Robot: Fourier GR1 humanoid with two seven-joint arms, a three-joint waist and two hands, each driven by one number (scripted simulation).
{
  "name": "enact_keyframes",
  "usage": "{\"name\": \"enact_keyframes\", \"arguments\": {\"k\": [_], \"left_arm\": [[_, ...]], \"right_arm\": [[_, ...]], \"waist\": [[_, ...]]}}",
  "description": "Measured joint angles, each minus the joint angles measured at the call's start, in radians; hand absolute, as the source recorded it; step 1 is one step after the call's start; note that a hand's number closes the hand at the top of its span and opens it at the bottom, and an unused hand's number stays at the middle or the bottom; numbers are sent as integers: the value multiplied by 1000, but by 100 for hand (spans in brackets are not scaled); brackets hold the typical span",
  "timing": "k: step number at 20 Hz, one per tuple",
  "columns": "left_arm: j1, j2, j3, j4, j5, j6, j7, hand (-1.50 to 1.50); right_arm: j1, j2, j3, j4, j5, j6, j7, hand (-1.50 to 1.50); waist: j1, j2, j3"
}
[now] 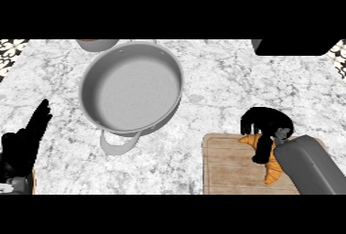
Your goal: Pick the croissant from the cutting board and place it in the pot
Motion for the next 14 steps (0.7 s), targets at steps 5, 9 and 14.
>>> {"name": "enact_keyframes", "arguments": {"k": [5, 9, 14], "left_arm": [[6, -14, 17, -6, -18, -17, -3, 0], [-15, -22, 0, 3, -24, -25, -8, 0], [-50, -28, -35, 7, -35, -43, -4, 0]], "right_arm": [[9, 61, -6, -39, 37, 18, 27, 150], [-46, 245, 163, -99, 64, -31, 128, 150], [-161, 335, 377, -144, 52, -155, 241, 150]], "waist": [[-1, -1, 0], [34, 0, -1], [97, 1, -1]]}}
